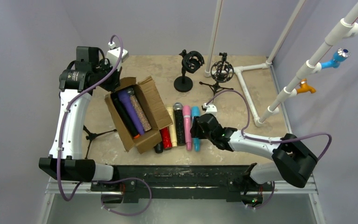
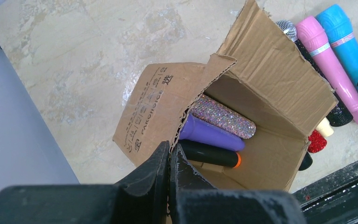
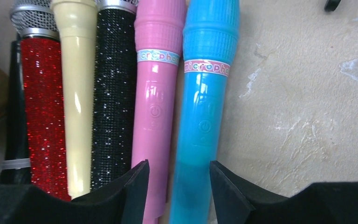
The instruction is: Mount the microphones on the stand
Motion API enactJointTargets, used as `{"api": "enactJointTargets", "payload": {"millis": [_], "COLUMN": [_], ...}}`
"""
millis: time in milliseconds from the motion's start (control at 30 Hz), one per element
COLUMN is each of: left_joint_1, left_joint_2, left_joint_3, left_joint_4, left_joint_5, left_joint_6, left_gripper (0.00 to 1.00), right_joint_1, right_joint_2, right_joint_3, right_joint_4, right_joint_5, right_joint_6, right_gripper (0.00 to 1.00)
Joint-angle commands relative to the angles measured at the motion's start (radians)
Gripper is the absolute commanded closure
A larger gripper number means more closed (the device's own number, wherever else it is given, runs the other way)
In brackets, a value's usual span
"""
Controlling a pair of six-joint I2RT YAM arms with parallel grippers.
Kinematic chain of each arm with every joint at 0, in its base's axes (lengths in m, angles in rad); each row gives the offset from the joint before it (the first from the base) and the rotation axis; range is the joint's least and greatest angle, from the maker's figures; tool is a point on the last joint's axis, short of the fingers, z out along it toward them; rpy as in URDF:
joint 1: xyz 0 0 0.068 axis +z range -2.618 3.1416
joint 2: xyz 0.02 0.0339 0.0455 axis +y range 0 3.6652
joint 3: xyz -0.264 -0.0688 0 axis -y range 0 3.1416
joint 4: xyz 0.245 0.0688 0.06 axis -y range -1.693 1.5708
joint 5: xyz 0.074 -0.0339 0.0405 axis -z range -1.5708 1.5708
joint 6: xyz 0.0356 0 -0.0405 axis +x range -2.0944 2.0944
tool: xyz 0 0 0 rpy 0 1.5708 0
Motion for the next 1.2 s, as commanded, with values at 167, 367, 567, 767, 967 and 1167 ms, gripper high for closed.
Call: {"api": "enactJointTargets", "payload": {"millis": [167,367,567,767,967,1167], "left_joint_1": [-0.003,-0.002,-0.002,-0.002,-0.002,-0.002], "left_joint_2": [-0.073,-0.093,-0.086,-0.088,-0.094,-0.104], "left_joint_3": [0.030,0.024,0.054,0.064,0.063,0.039], "left_joint_4": [0.008,0.012,-0.027,-0.048,-0.046,-0.046], "left_joint_5": [0.093,0.130,0.120,0.087,0.090,0.103], "left_joint_6": [0.089,0.134,0.176,0.197,0.190,0.189], "left_gripper": [1.00,1.00,1.00,1.00,1.00,1.00], "right_joint_1": [0.061,0.241,0.348,0.374,0.373,0.369], "right_joint_2": [-0.145,-0.072,0.130,0.375,0.559,0.649], "right_joint_3": [0.198,0.373,0.577,0.769,0.896,0.960], "right_joint_4": [-0.101,-0.048,0.102,0.172,0.204,0.217], "right_joint_5": [0.126,0.184,0.092,0.030,0.030,0.096], "right_joint_6": [-0.140,-0.210,-0.312,-0.355,-0.368,-0.374], "right_gripper": [0.48,0.47,0.45,0.43,0.43,0.45]}}
